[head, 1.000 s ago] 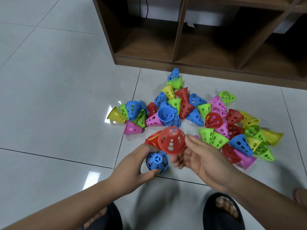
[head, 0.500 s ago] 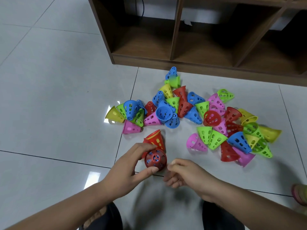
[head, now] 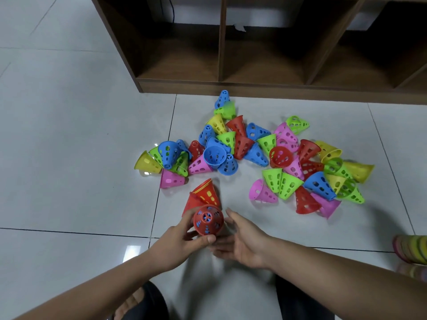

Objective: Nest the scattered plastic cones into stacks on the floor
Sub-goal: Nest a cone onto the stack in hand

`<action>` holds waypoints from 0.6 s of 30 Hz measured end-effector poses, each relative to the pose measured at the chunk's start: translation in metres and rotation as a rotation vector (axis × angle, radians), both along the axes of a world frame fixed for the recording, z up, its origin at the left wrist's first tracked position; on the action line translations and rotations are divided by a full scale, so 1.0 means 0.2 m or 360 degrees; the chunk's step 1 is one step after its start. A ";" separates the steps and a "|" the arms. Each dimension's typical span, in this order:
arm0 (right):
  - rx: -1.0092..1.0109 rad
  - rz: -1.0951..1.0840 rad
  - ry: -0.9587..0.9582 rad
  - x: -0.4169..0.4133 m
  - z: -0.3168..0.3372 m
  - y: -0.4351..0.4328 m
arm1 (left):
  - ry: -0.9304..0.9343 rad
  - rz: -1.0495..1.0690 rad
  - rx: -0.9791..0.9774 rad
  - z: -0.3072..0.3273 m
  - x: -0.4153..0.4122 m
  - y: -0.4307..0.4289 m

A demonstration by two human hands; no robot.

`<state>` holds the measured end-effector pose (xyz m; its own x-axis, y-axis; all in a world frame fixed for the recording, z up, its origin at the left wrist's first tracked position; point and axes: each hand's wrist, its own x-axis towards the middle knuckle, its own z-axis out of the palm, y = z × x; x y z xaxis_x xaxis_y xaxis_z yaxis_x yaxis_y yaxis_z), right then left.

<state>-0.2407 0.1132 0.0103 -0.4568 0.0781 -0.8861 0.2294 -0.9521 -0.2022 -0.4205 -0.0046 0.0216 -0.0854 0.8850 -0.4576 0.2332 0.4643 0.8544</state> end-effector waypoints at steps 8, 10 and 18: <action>0.0140 -0.0063 -0.0039 0.19 0.01 0.08 | -0.0273 -0.0067 -0.0085 -0.07 0.17 0.15; 0.0180 -0.0145 -0.0052 0.31 0.02 0.11 | -0.0289 -0.0163 -0.0125 -0.07 0.25 0.24; 0.0260 -0.0477 -0.0129 0.70 0.04 0.22 | -0.0340 -0.0545 -0.0305 -0.06 0.56 0.59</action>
<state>-0.1005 0.1581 0.0173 -0.3210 0.3420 -0.8832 -0.0336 -0.9361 -0.3502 -0.3093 0.1143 0.0103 0.3119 0.7432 -0.5919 0.2289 0.5458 0.8060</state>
